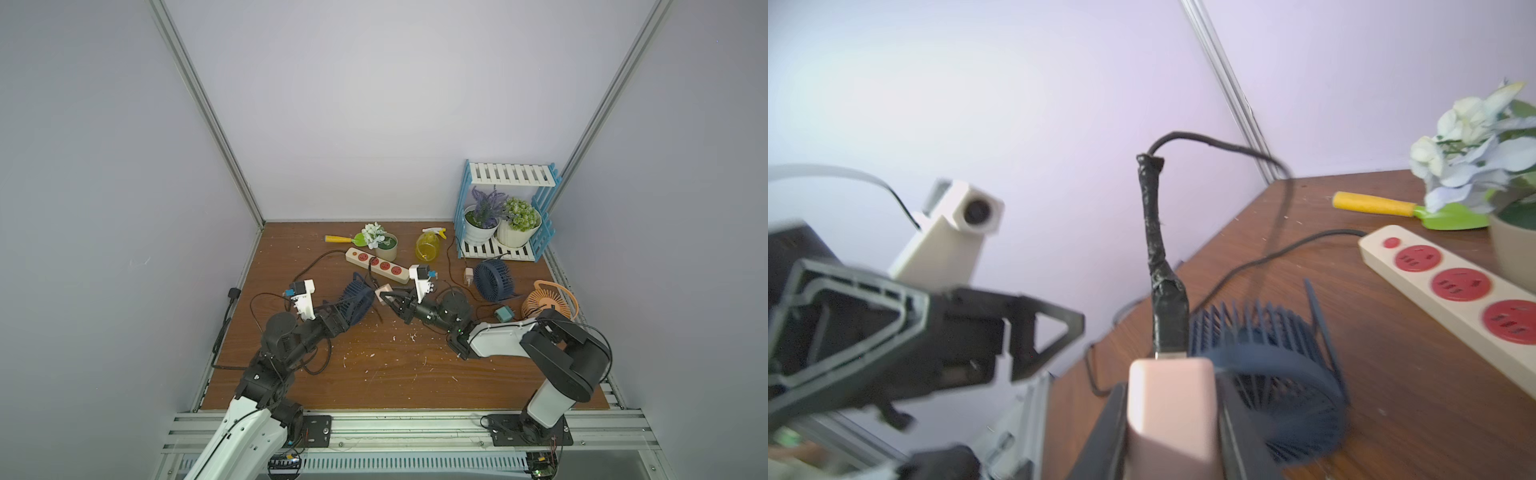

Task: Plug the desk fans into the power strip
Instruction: Pick up the plug from the center of the board.

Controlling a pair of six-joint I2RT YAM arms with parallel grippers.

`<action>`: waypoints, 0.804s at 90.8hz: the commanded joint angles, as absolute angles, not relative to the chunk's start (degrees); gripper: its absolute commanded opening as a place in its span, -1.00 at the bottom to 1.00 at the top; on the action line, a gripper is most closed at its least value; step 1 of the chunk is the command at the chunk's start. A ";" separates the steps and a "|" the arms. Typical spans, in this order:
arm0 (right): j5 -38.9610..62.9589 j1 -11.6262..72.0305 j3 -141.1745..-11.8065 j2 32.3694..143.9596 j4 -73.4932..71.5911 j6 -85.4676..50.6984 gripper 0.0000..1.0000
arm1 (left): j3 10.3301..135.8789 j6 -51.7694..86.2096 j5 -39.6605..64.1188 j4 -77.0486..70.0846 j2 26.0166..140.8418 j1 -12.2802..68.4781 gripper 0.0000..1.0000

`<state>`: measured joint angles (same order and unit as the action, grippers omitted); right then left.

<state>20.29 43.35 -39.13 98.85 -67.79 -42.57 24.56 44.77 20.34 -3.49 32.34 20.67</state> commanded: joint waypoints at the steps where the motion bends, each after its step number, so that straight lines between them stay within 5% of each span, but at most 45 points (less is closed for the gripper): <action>1: 25.54 43.91 -42.65 100.16 -80.77 -58.98 -0.66 | 24.45 46.67 26.57 -18.21 36.27 24.50 0.97; 35: 27.32 43.77 -41.14 90.91 -72.04 -57.16 -0.67 | 25.59 46.69 30.10 -25.92 43.37 28.77 0.89; 73: 30.36 43.84 -40.97 84.25 -66.67 -56.57 -0.64 | 32.47 45.27 35.94 -28.74 51.11 32.84 0.17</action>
